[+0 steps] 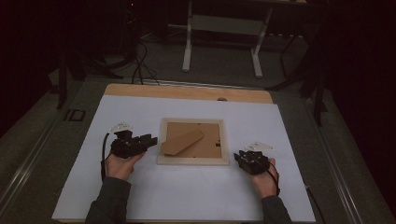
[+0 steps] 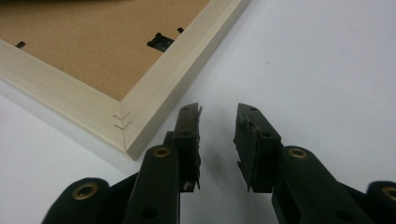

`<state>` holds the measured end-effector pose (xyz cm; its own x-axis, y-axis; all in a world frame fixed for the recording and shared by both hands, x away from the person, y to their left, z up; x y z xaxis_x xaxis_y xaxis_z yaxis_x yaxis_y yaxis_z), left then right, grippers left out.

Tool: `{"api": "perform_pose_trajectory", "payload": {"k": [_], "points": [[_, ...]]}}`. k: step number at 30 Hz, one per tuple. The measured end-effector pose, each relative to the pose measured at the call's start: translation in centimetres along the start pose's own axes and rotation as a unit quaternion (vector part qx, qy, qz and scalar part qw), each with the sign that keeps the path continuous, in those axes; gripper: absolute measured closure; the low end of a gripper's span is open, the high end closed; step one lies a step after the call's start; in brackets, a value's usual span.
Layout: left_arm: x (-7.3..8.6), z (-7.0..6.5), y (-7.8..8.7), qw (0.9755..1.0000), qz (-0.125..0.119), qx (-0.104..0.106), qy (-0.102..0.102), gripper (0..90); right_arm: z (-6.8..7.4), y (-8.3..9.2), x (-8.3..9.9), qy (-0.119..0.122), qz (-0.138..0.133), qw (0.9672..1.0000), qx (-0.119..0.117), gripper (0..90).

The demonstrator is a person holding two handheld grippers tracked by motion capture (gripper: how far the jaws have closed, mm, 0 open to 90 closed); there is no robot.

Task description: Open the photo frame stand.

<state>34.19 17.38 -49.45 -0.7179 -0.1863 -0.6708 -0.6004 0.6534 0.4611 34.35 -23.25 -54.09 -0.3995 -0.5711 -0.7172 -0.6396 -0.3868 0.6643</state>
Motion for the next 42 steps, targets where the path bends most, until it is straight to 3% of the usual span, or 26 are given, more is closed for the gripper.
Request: {"api": "perform_pose_trajectory", "payload": {"k": [7, 14, 21, 25, 37, 42], "points": [[-1.4, -0.7, -1.1, 0.9996, 0.028, -0.006, -0.007, 54.0, 0.0, 0.1, -0.1, -0.001, -0.002, 1.0, 0.003, 67.4], [-2.7, -1.2, -2.5, 0.9982, 0.059, 0.003, -0.009, 47.3, -0.1, 0.0, 0.1, -0.007, 0.0, 1.0, 0.004, 65.4], [-2.8, -1.7, -4.3, 0.9947, 0.1, 0.0, -0.026, 45.4, 0.0, 0.0, 0.0, -0.006, 0.0, 1.0, 0.002, 65.1], [-2.8, -1.8, -4.8, 0.9943, 0.104, -0.001, -0.026, 46.4, 0.0, 0.0, 0.1, -0.005, 0.0, 1.0, 0.0, 65.1], [-2.3, -1.5, -7.3, 0.9889, 0.148, 0.002, -0.017, 45.1, 0.3, -0.2, 0.0, 0.007, 0.004, 0.9998, -0.016, 66.9], [-2.3, -1.3, -7.8, 0.9887, 0.149, 0.018, 0.004, 42.6, 0.3, -0.1, 0.0, 0.007, 0.004, 0.9998, -0.017, 66.9]]}}
Point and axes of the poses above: each handheld gripper's, and its own axes: y roughly backward along the jaws, x roughly out of its underside, z roughly to its left, the point moved 3 cm from there along -y, roughly forward along the jaws, and after that the axes turned 15 degrees about y, right-handed, at the moved point
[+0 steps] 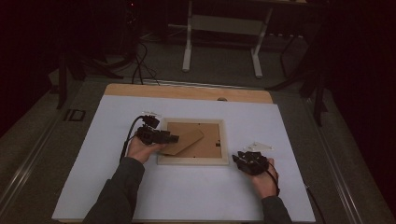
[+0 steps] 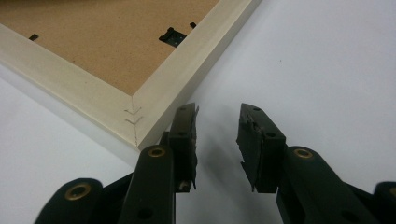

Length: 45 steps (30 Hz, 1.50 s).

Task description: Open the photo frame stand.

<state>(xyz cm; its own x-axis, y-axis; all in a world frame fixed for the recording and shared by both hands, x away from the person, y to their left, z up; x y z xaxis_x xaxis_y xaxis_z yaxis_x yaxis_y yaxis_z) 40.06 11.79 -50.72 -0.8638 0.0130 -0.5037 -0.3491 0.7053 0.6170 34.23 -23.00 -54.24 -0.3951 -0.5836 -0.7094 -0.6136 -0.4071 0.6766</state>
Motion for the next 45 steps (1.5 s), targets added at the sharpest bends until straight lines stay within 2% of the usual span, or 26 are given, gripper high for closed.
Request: {"api": "perform_pose_trajectory", "payload": {"k": [7, 24, 25, 36, 45], "points": [[0.2, -0.1, -0.9, 0.9999, 0.011, -0.007, 0.001, 40.6, -0.2, 0.1, 0.1, -0.004, -0.003, 1.0, 0.001, 66.8], [0.9, -0.7, -2.4, 0.9992, 0.039, 0.002, -0.01, 37.3, -0.1, 0.0, 0.1, -0.003, -0.001, 1.0, -0.003, 66.7], [0.9, -0.8, -2.5, 0.9988, 0.047, 0.005, -0.014, 37.3, -0.1, -0.1, 0.1, -0.003, 0.0, 1.0, -0.004, 66.7], [1.1, -1.0, -3.0, 0.9978, 0.062, -0.009, -0.022, 42.1, -0.1, -0.2, 0.2, -0.004, 0.001, 1.0, -0.005, 66.5], [1.0, -1.4, -3.0, 0.9968, 0.062, -0.022, -0.045, 42.8, -0.1, -0.1, 0.1, -0.006, -0.001, 1.0, -0.004, 65.6]]}}
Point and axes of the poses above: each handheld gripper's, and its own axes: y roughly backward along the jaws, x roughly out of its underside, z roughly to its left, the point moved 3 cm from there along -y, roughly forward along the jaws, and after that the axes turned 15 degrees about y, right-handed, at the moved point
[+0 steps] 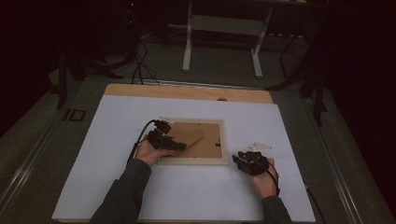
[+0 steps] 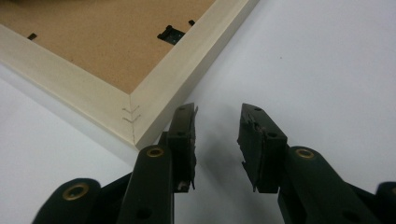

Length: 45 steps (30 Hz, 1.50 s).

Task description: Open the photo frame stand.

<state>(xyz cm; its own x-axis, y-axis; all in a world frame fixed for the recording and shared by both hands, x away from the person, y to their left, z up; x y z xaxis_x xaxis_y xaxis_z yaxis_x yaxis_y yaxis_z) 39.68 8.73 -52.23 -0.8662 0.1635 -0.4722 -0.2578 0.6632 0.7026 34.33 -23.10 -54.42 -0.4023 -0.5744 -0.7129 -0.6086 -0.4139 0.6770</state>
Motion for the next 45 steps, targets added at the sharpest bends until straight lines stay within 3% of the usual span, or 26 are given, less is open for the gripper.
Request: {"api": "perform_pose_trajectory", "payload": {"k": [9, 15, 27, 35, 45], "points": [[0.0, -0.4, 0.2, 0.9995, -0.012, -0.009, -0.026, 42.9, 0.1, 0.0, -0.7, -0.001, -0.008, 1.0, 0.002, 63.0], [0.0, -0.8, 0.3, 0.9989, -0.023, -0.016, -0.038, 42.8, -0.3, 0.1, -1.4, -0.016, -0.023, 0.9996, -0.005, 61.9], [0.1, -1.7, 0.8, 0.9966, -0.037, -0.027, -0.069, 42.7, -1.6, 0.1, -3.4, -0.004, -0.023, 0.9997, 0.0, 61.0], [0.3, -2.8, 1.4, 0.9929, -0.063, -0.041, -0.093, 42.5, -2.1, 0.2, -5.2, -0.01, -0.041, 0.9991, -0.002, 59.7], [0.7, -3.8, 1.9, 0.9876, -0.078, -0.056, -0.124, 42.6, -2.4, -0.1, -5.9, -0.011, -0.037, 0.9993, -0.004, 58.0]]}}
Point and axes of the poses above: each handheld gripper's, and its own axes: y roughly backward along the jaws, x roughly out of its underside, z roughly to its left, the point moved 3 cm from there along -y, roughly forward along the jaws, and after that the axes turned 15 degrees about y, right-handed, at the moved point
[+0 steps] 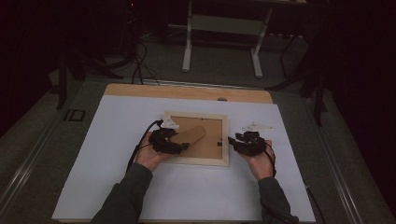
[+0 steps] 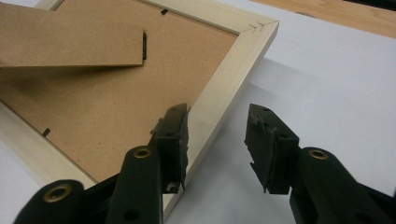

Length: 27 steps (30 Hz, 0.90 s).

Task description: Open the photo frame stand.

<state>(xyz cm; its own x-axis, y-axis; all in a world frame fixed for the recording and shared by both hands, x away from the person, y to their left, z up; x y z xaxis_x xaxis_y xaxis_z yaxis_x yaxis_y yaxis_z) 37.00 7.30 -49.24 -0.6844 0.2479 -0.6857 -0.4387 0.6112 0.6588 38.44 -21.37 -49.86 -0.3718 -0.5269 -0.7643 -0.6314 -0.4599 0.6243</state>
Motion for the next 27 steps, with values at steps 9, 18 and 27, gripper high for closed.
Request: {"api": "perform_pose_trajectory", "payload": {"k": [9, 18, 27], "points": [[0.2, -0.6, 0.4, 0.9996, -0.009, -0.011, -0.022, 42.6, -0.2, -0.2, -0.4, -0.017, -0.007, 0.9997, -0.013, 54.4], [0.6, -1.4, 0.8, 0.9981, -0.03, -0.023, -0.049, 42.5, -0.4, -0.7, -0.7, -0.023, -0.007, 0.9994, -0.023, 53.3], [1.2, -1.5, 1.0, 0.9968, -0.045, -0.025, -0.061, 42.4, -0.7, -1.6, -0.6, -0.035, 0.01, 0.9986, -0.037, 52.8]]}}
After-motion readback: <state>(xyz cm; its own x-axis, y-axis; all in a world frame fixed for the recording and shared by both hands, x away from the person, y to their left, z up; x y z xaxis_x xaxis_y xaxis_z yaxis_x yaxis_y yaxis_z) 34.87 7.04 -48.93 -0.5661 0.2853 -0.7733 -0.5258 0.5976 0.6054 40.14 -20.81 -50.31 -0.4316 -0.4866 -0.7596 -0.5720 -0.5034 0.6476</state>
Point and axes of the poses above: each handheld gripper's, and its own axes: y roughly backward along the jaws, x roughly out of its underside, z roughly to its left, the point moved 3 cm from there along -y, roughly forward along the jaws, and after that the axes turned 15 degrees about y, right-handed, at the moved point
